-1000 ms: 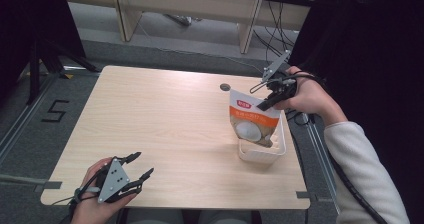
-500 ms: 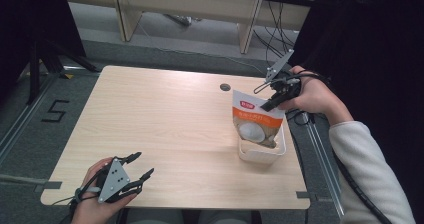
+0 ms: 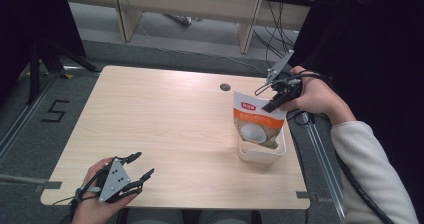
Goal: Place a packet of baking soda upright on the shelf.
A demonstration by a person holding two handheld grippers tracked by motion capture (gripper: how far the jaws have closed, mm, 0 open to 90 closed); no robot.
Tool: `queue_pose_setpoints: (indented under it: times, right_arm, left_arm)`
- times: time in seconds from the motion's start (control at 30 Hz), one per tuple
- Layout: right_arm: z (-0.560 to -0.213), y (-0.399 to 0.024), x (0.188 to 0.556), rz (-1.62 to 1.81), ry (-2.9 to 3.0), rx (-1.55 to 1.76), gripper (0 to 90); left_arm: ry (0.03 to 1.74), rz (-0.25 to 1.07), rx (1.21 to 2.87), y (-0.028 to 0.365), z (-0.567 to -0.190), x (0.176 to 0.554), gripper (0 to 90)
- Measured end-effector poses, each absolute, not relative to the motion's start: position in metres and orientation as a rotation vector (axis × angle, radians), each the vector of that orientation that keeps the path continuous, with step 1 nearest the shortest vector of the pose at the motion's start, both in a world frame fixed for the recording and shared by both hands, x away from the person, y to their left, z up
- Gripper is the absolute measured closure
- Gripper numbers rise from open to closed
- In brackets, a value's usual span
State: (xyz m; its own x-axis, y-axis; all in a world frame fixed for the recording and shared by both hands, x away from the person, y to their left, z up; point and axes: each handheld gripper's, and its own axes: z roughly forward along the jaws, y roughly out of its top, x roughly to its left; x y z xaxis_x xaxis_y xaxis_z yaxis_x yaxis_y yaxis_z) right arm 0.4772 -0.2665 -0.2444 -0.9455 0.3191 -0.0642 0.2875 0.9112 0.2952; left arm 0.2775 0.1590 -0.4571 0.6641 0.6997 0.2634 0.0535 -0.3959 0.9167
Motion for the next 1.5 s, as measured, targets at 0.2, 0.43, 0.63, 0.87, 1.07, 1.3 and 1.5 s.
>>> queue_pose_setpoints:
  times: [0.2,0.43,0.63,0.87,1.07,1.3,1.5]
  right_arm:
    - [-0.2448,-0.2671,0.4763,0.42,2.967,0.465,90.0]
    - [-0.2445,-0.267,0.4757,0.411,2.974,0.466,90.0]
    - [-0.2441,-0.266,0.4753,0.409,2.978,0.451,90.0]
    - [-0.2428,-0.2667,0.4744,0.396,2.988,0.441,90.0]
    - [-0.2423,-0.2659,0.4731,0.387,2.994,0.426,90.0]
    - [-0.2437,-0.2644,0.4739,0.352,2.992,0.393,90.0]
    - [-0.2441,-0.2628,0.476,0.288,2.968,0.28,90.0]
  left_arm:
    - [0.595,0.798,1.866,0.1589,-0.4571,0.2775,39.1]
    - [0.596,0.797,1.866,0.1586,-0.4573,0.2775,39.1]
    - [0.594,0.797,1.866,0.1586,-0.4572,0.2774,39.0]
    - [0.594,0.798,1.867,0.1586,-0.4571,0.2774,39.1]
    - [0.601,0.807,1.863,0.1587,-0.4569,0.2766,39.0]
    - [0.601,0.808,1.861,0.1587,-0.4568,0.2766,39.0]
    - [0.599,0.812,1.858,0.159,-0.4563,0.2764,39.0]
